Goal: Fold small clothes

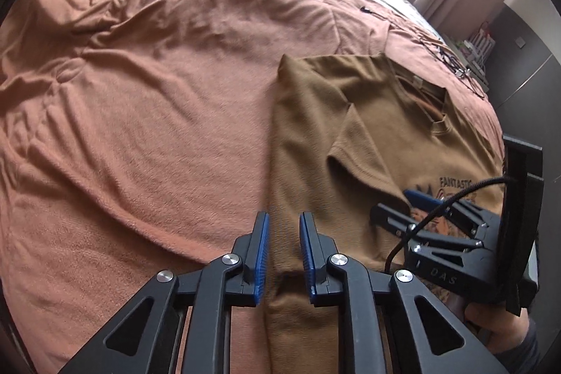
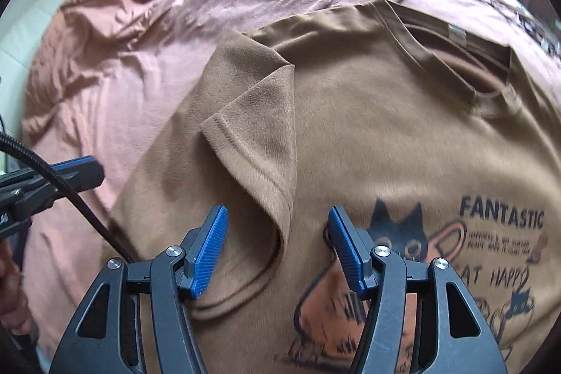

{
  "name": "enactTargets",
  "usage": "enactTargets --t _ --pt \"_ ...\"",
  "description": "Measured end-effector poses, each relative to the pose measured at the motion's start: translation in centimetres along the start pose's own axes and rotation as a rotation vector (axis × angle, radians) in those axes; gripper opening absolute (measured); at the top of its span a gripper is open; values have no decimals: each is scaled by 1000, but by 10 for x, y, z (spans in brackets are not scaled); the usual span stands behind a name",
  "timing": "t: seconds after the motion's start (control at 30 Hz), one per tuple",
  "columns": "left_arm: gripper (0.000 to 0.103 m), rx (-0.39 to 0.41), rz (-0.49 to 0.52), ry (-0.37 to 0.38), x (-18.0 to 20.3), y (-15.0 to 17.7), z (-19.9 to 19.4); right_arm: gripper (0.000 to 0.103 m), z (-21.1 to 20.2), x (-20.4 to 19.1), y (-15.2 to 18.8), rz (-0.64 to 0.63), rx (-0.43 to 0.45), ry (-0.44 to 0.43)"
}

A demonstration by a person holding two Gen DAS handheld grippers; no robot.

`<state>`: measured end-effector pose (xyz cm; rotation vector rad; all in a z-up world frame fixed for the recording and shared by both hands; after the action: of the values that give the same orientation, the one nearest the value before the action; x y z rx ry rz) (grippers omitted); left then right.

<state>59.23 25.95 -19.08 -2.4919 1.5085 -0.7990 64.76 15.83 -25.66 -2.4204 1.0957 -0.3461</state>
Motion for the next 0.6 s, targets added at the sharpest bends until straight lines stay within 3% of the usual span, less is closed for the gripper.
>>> enactTargets --t 0.2,0.33,0.53,0.6 --pt "19 -40 -17 9 -11 9 16 58 17 -6 -16 -64 -3 88" --pt "19 -57 -14 6 -13 13 23 57 19 11 -20 -27 8 147" --pt "19 -64 -8 -2 -13 18 29 36 12 46 -11 113 34 137" --pt "19 -65 -7 -3 -13 18 29 17 9 53 -8 144 47 101"
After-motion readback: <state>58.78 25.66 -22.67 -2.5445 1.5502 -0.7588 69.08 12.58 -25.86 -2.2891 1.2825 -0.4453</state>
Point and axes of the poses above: each gripper's, at about its wrist camera, not at the fingertips, and z roughly the way its jaws point, x to its right, y to its underside, the point moved 5 cm from there along z, roughly the way its jaws point, and after that the axes turned 11 degrees about -z, right-handed, at the moved point
